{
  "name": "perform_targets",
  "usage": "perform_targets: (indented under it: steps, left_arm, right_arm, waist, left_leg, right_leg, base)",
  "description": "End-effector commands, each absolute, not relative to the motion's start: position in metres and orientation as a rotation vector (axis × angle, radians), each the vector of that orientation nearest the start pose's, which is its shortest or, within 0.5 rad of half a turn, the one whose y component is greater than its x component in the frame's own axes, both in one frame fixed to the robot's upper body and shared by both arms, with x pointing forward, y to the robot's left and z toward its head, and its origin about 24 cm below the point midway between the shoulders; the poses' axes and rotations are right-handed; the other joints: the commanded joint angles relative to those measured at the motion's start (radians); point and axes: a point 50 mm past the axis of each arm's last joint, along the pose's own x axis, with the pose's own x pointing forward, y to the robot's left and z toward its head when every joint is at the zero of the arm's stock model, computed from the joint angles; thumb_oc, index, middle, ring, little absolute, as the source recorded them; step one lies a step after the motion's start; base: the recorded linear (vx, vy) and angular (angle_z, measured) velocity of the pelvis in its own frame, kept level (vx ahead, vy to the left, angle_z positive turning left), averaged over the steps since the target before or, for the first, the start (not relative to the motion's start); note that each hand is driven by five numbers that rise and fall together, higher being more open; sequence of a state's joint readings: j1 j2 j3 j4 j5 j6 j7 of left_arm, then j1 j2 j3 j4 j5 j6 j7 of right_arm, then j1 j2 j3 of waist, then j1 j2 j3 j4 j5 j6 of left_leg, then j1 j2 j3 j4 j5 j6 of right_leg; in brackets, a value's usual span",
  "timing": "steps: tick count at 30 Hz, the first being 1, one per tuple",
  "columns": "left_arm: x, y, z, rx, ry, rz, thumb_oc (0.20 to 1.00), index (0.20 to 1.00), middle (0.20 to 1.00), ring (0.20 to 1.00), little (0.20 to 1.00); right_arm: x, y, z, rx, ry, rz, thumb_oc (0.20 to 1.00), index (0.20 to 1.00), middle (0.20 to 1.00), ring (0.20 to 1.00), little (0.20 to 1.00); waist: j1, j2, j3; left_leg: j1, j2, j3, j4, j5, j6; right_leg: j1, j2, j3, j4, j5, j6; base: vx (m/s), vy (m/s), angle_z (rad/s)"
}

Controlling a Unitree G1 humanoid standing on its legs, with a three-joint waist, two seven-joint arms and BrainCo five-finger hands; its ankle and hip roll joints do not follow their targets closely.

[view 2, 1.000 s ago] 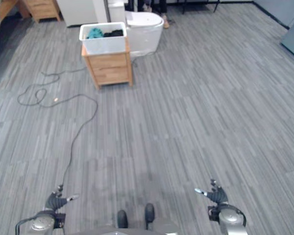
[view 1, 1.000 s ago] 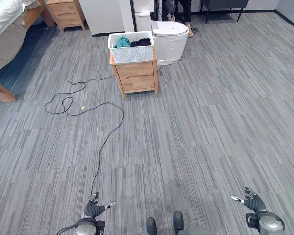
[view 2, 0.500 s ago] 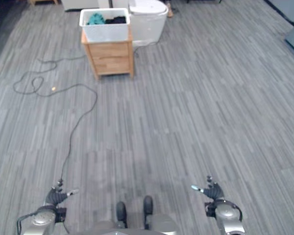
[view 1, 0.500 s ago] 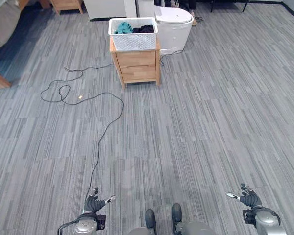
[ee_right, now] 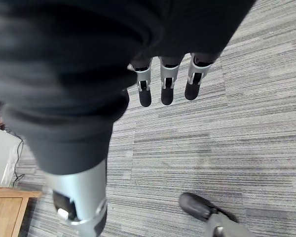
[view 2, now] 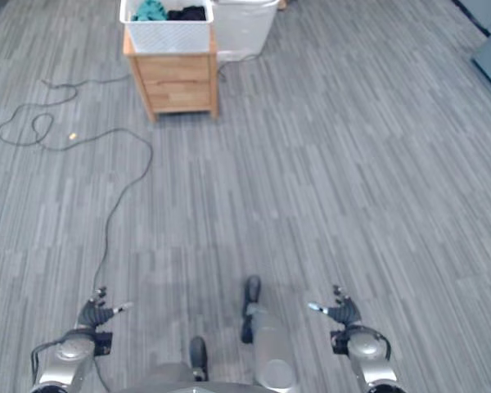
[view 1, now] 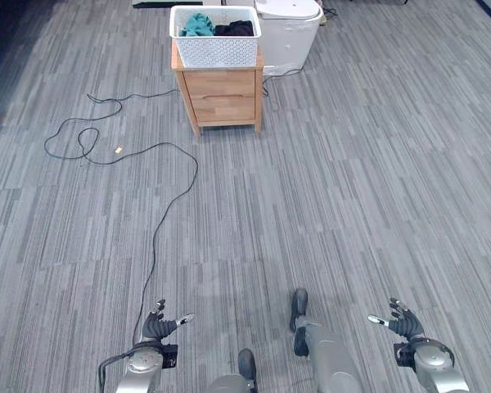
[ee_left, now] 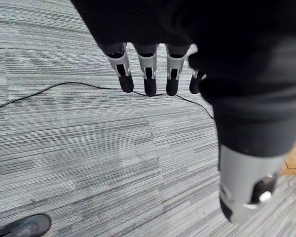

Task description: Grab the laundry basket,head to the washer,open it,put in the laundry and shut it.

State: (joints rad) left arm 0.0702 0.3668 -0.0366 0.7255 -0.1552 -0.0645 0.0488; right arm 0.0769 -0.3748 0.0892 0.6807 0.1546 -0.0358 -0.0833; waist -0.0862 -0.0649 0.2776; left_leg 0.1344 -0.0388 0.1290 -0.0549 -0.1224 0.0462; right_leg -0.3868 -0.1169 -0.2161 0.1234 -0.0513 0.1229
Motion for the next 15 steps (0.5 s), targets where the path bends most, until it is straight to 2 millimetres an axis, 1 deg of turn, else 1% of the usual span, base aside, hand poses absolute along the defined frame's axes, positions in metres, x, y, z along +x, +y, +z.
perform_targets:
  steps: [1,2,4,5,6,7,8,9,11,12,13,14,15]
  left_arm:
    - [0.168,0.275,-0.086,0.261,0.661,0.197,1.000,1.000,1.000,1.000,1.000]
    - [0.167,0.272,-0.088,0.257,0.664,0.189,1.000,1.000,1.000,1.000,1.000]
    - [0.167,0.265,-0.090,0.244,0.673,0.165,1.000,1.000,1.000,1.000,1.000]
    - [0.166,0.261,-0.092,0.240,0.679,0.142,1.000,1.000,1.000,1.000,1.000]
    - [0.171,0.256,-0.093,0.231,0.676,0.132,1.000,1.000,1.000,1.000,1.000]
    - [0.175,0.253,-0.093,0.225,0.672,0.123,1.000,1.000,1.000,1.000,1.000]
    - [0.177,0.253,-0.092,0.241,0.668,0.117,1.000,1.000,1.000,1.000,1.000]
    - [0.177,0.253,-0.092,0.241,0.668,0.117,1.000,1.000,1.000,1.000,1.000]
    - [0.177,0.255,-0.092,0.253,0.670,0.122,1.000,1.000,1.000,1.000,1.000]
    - [0.177,0.255,-0.092,0.253,0.671,0.122,1.000,1.000,1.000,1.000,1.000]
    - [0.176,0.257,-0.092,0.268,0.675,0.132,1.000,1.000,1.000,1.000,1.000]
    - [0.176,0.257,-0.092,0.268,0.675,0.132,1.000,1.000,1.000,1.000,1.000]
    - [0.176,0.257,-0.092,0.267,0.674,0.135,1.000,1.000,1.000,1.000,1.000]
  right_arm:
    - [0.175,-0.268,-0.087,-0.320,0.674,-0.172,1.000,1.000,1.000,1.000,1.000]
    - [0.174,-0.269,-0.087,-0.321,0.678,-0.176,1.000,1.000,1.000,1.000,1.000]
    - [0.172,-0.270,-0.089,-0.310,0.684,-0.187,1.000,1.000,1.000,1.000,1.000]
    - [0.171,-0.273,-0.088,-0.305,0.685,-0.197,1.000,1.000,1.000,1.000,1.000]
    - [0.172,-0.275,-0.089,-0.305,0.694,-0.210,1.000,1.000,1.000,1.000,1.000]
    - [0.173,-0.276,-0.089,-0.313,0.700,-0.213,1.000,1.000,1.000,1.000,1.000]
    - [0.175,-0.279,-0.087,-0.328,0.694,-0.218,1.000,1.000,1.000,1.000,1.000]
    - [0.175,-0.279,-0.087,-0.328,0.694,-0.218,1.000,1.000,1.000,1.000,1.000]
    - [0.174,-0.281,-0.087,-0.332,0.699,-0.226,1.000,1.000,1.000,1.000,1.000]
    - [0.174,-0.281,-0.087,-0.332,0.699,-0.226,1.000,1.000,1.000,1.000,1.000]
    - [0.170,-0.280,-0.091,-0.341,0.717,-0.233,1.000,1.000,1.000,1.000,1.000]
    - [0.170,-0.280,-0.091,-0.341,0.717,-0.233,1.000,1.000,1.000,1.000,1.000]
    - [0.168,-0.280,-0.092,-0.344,0.724,-0.235,1.000,1.000,1.000,1.000,1.000]
  waist:
    - [-0.012,0.006,-0.045]
    - [-0.016,0.010,-0.054]
    - [-0.022,0.022,-0.071]
    - [-0.027,0.029,-0.083]
    - [-0.031,0.023,-0.078]
    - [-0.024,0.009,-0.070]
    - [-0.005,0.001,-0.056]
    - [-0.005,0.002,-0.054]
    - [0.005,0.009,-0.050]
    - [0.005,0.008,-0.047]
    - [0.024,0.017,-0.038]
    - [0.024,0.016,-0.037]
    - [0.031,0.019,-0.036]
  left_leg:
    - [0.007,-0.042,-0.053,0.134,-0.135,-0.023]
    - [0.009,-0.037,-0.055,0.149,-0.138,-0.035]
    - [0.005,-0.017,-0.041,0.190,-0.111,-0.072]
    - [-0.020,0.008,-0.028,0.277,-0.073,-0.106]
    - [-0.085,0.047,0.012,0.377,-0.026,-0.128]
    - [-0.148,0.073,0.069,0.376,-0.048,-0.103]
    - [-0.236,0.108,0.099,0.288,-0.014,-0.093]
    - [-0.231,0.109,0.099,0.287,-0.016,-0.094]
    - [-0.287,0.142,0.116,0.205,0.086,-0.115]
    - [-0.281,0.142,0.116,0.202,0.086,-0.116]
    - [-0.344,0.177,0.127,0.084,0.173,-0.135]
    - [-0.341,0.176,0.128,0.082,0.174,-0.135]
    - [-0.357,0.184,0.124,0.045,0.190,-0.140]
  right_leg:
    - [0.131,0.021,0.029,-0.008,0.051,0.033]
    - [0.144,0.026,0.036,-0.012,0.051,0.025]
    - [0.172,0.032,0.019,-0.024,0.047,0.008]
    - [0.207,0.045,0.013,-0.037,0.029,-0.010]
    - [0.245,0.043,0.001,-0.051,0.001,-0.029]
    - [0.276,0.030,-0.007,-0.062,-0.019,-0.032]
    - [0.309,0.022,-0.013,-0.073,-0.035,-0.028]
    - [0.312,0.022,-0.013,-0.072,-0.037,-0.028]
    - [0.342,0.028,-0.021,-0.091,-0.050,-0.028]
    - [0.347,0.027,-0.022,-0.091,-0.052,-0.028]
    - [0.400,0.037,-0.025,-0.107,-0.082,-0.024]
    - [0.401,0.037,-0.025,-0.107,-0.082,-0.023]
    - [0.419,0.038,-0.021,-0.106,-0.096,-0.024]
  base:
    - [0.29,-0.151,0.63]
    - [0.27,-0.164,0.49]
    - [0.29,-0.195,0.66]
    - [0.33,-0.240,0.71]
    - [0.31,-0.209,0.47]
    - [0.30,-0.120,0.34]
    - [0.21,-0.045,0.05]
    - [0.19,0.006,-0.09]
    - [0.11,0.027,-0.30]
    - [0.32,0.083,-0.55]
    - [0.26,0.068,-0.59]
    - [0.36,0.109,-0.42]
    - [0.21,0.074,-0.21]
